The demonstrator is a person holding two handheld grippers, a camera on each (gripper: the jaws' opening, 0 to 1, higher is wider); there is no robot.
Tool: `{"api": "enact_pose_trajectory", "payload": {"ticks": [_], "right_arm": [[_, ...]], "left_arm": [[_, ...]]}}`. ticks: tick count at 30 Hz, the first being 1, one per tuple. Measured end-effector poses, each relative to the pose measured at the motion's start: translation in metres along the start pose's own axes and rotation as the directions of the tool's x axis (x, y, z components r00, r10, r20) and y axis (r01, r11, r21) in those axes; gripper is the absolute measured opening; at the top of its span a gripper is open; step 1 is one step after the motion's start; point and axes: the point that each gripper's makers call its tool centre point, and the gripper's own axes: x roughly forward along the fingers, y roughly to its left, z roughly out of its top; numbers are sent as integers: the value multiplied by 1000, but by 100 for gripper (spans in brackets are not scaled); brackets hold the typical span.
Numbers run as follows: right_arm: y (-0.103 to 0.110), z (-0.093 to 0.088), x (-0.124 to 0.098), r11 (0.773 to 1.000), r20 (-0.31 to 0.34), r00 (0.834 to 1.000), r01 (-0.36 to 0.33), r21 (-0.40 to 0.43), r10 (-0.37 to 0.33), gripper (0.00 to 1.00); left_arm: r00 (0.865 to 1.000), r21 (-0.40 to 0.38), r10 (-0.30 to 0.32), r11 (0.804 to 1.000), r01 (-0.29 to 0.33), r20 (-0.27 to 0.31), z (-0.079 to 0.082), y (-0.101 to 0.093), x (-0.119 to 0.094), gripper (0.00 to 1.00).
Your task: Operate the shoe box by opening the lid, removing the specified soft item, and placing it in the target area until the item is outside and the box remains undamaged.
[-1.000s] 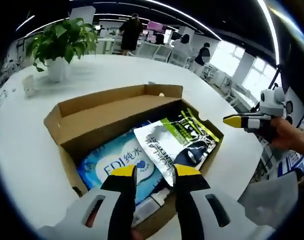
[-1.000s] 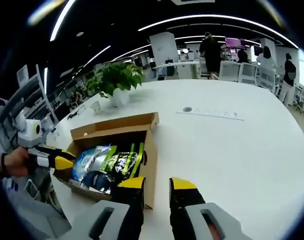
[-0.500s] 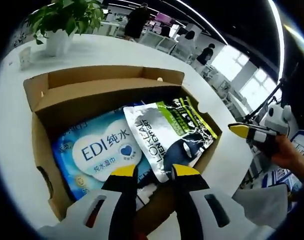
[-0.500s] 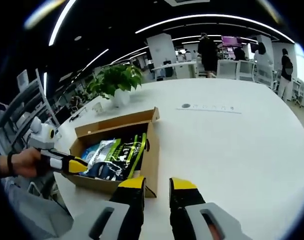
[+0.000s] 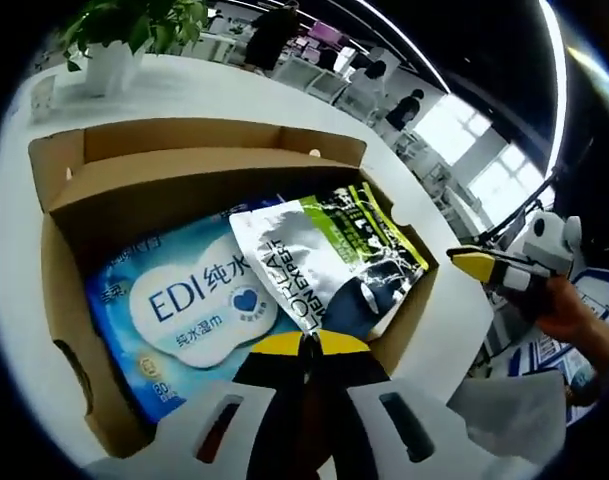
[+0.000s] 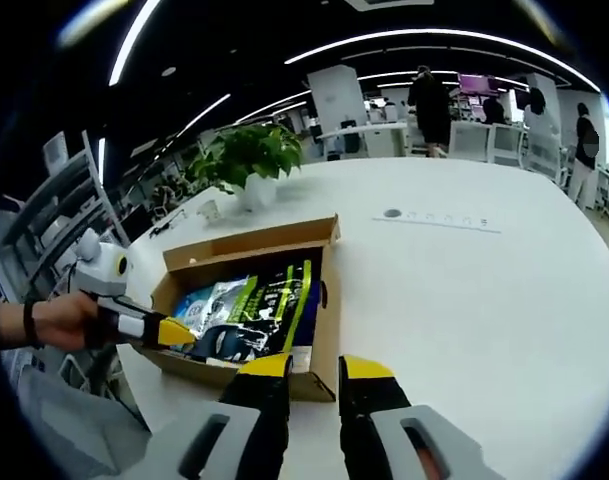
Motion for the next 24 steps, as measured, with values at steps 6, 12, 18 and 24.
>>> {"api": "enact_pose_trajectory", "payload": {"ticks": [6, 12, 18, 24], "right_arm": [[12, 9, 11, 999, -13, 999, -31, -39, 31, 14], [19, 15, 22, 998, -24, 999, -43, -46, 42, 14], [30, 11, 38, 996, -55, 997, -64, -58, 61, 14], [31, 4, 48, 997, -88, 994, -71, -36, 67, 14]], "left_arm": [[1000, 18, 5, 1000, -5, -4, 0, 2, 0, 0], [999, 17, 31, 999, -31, -7, -2, 11, -2, 0], [999, 39, 51, 998, -50, -13, -2, 13, 0, 0], [999, 28, 51, 998, -51, -11, -2, 14, 0, 0]]}}
